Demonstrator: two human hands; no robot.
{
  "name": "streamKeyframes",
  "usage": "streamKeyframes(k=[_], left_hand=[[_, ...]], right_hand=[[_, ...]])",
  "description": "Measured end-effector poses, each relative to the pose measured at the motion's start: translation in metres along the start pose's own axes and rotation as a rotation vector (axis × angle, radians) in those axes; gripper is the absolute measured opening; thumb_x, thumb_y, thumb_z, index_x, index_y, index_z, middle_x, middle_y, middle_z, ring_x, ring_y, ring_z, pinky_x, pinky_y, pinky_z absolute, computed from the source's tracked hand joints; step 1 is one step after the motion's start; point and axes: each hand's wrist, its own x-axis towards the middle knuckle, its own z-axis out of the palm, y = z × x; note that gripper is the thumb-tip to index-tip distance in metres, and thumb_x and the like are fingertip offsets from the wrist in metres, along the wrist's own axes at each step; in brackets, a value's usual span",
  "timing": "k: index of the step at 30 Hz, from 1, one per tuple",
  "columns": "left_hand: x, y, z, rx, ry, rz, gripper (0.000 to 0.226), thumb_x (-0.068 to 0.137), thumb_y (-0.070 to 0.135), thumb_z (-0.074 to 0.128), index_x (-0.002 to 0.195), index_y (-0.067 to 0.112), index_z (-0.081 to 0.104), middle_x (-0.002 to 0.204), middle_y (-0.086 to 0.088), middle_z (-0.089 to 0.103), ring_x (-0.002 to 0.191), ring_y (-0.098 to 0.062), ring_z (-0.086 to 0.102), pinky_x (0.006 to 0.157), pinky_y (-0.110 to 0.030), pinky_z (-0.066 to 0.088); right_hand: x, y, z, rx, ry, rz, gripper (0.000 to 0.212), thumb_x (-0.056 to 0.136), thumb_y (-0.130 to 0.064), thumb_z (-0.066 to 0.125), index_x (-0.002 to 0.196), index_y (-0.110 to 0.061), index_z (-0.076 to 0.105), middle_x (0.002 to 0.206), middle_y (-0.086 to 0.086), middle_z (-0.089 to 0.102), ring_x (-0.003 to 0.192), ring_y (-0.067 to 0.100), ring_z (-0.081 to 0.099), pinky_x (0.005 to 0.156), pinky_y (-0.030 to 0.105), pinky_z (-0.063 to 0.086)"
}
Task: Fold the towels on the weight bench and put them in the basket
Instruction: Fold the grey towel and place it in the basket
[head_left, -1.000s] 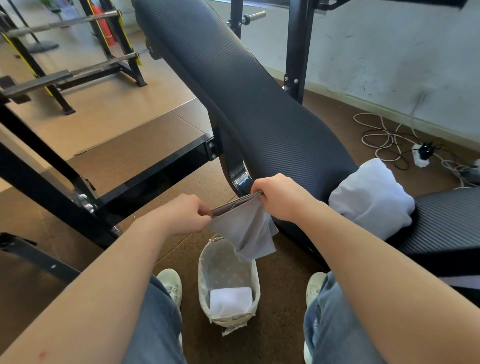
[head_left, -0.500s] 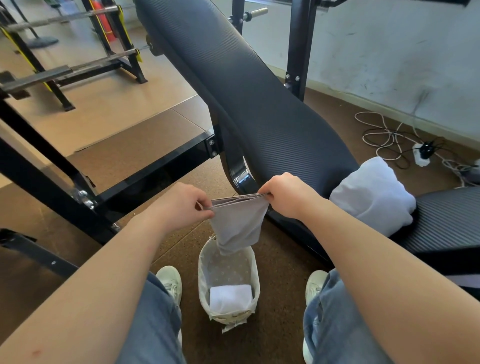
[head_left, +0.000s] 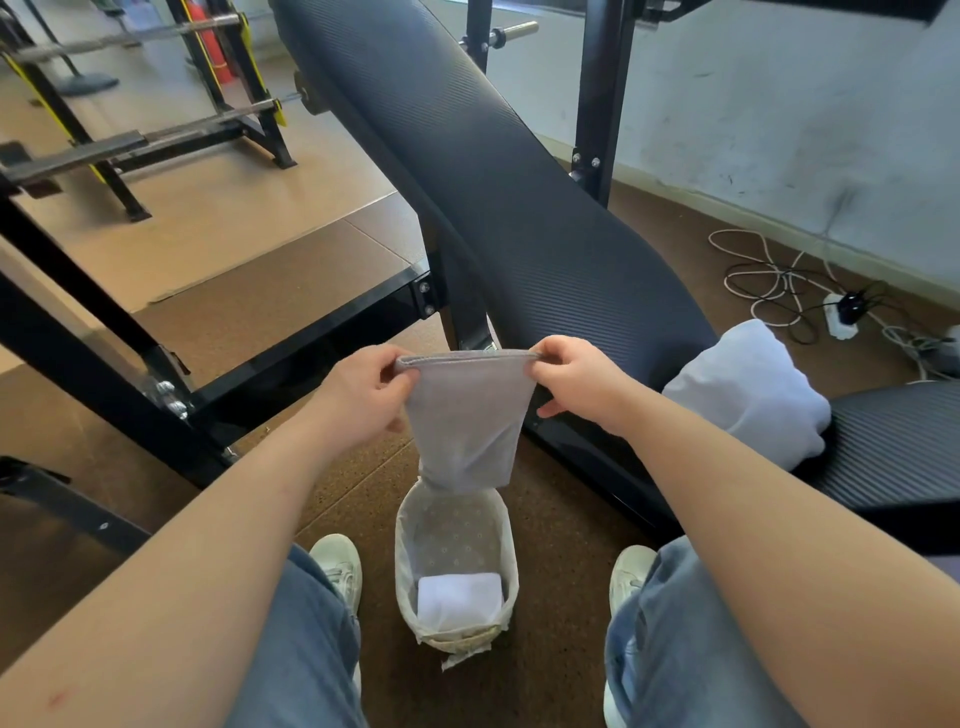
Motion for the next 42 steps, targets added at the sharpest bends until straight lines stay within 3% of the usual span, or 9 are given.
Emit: streamKeyframes(k=[5,13,17,23,25,28,33,37,42], left_hand=[[0.004,0.007,0.004,-0.478,-0.032,-0.148,0.026,0.108,0.035,0.043,0.128,0.021,0.054,0.13,0.0,0.053,0.116,-0.024,0.059,0.077,-0.047,0.064],[0.011,0.006,0.005,-0.534,0.03,-0.17,0.038,0.096,0.018,0.069,0.132,0.017,0.056,0.121,-0.004,0.066,0.112,-0.023,0.067,0.087,-0.041,0.062],[0.011,0.008,0.008,-0.442,0.127,-0.184,0.022,0.099,0.02,0.066,0.114,0.026,0.052,0.11,-0.005,0.066,0.099,-0.026,0.069,0.076,-0.046,0.064],[0.01,0.009,0.008,-0.437,0.224,-0.15,0.016,0.103,0.019,0.058,0.093,0.03,0.051,0.109,-0.008,0.065,0.098,-0.026,0.067,0.068,-0.037,0.064],[0.01,0.01,0.009,-0.458,0.162,-0.125,0.024,0.105,0.01,0.05,0.088,0.024,0.06,0.115,-0.007,0.062,0.106,-0.027,0.063,0.073,-0.04,0.065],[0.009,0.013,0.008,-0.458,0.075,-0.107,0.038,0.102,-0.001,0.042,0.095,0.019,0.074,0.126,-0.003,0.056,0.113,-0.026,0.059,0.082,-0.041,0.063],[0.006,0.009,0.004,-0.247,-0.065,-0.04,0.055,0.085,0.003,0.074,0.132,0.03,0.065,0.129,0.0,0.06,0.112,-0.02,0.063,0.095,-0.041,0.058],[0.003,0.012,0.014,0.068,-0.048,-0.02,0.069,0.085,0.007,0.077,0.146,0.03,0.055,0.14,-0.003,0.055,0.122,-0.025,0.057,0.102,-0.034,0.049],[0.006,0.004,0.018,0.232,0.057,0.052,0.043,0.095,0.014,0.069,0.135,0.028,0.065,0.13,-0.002,0.065,0.118,-0.021,0.057,0.094,-0.03,0.044]], right_hand=[[-0.001,-0.011,0.002,0.549,-0.088,0.054,0.021,0.11,-0.026,0.046,0.124,-0.016,0.058,0.129,0.008,0.06,0.119,0.026,0.063,0.085,0.044,0.063],[0.002,-0.01,0.002,0.531,0.017,0.044,0.026,0.1,-0.011,0.065,0.125,-0.01,0.059,0.123,0.01,0.065,0.108,0.026,0.07,0.082,0.039,0.064],[0.003,-0.008,0.005,0.431,0.159,0.027,0.027,0.099,-0.015,0.067,0.119,-0.02,0.049,0.101,0.015,0.067,0.078,0.022,0.071,0.063,0.034,0.062],[0.003,-0.009,0.009,0.291,0.186,-0.064,0.016,0.104,-0.018,0.058,0.099,-0.027,0.07,0.094,0.002,0.069,0.054,0.014,0.059,0.057,0.038,0.058],[0.001,-0.012,0.012,0.286,0.192,-0.083,0.036,0.104,-0.009,0.049,0.095,-0.029,0.078,0.101,-0.003,0.069,0.065,0.02,0.061,0.062,0.047,0.059],[-0.003,-0.016,0.01,0.238,0.153,-0.094,0.044,0.101,-0.002,0.044,0.107,-0.029,0.078,0.108,-0.004,0.066,0.081,0.02,0.062,0.069,0.037,0.059],[-0.003,-0.011,0.004,-0.159,0.017,-0.145,0.064,0.087,-0.008,0.071,0.145,-0.031,0.056,0.131,-0.003,0.05,0.116,0.016,0.052,0.093,0.026,0.045],[0.0,-0.008,0.009,-0.368,0.03,-0.223,0.056,0.093,-0.008,0.065,0.144,-0.029,0.057,0.117,-0.002,0.046,0.11,0.017,0.047,0.09,0.023,0.037],[0.003,-0.006,0.013,-0.451,0.004,-0.207,0.049,0.097,-0.003,0.055,0.138,-0.029,0.064,0.119,0.001,0.053,0.11,0.021,0.051,0.09,0.027,0.042]])
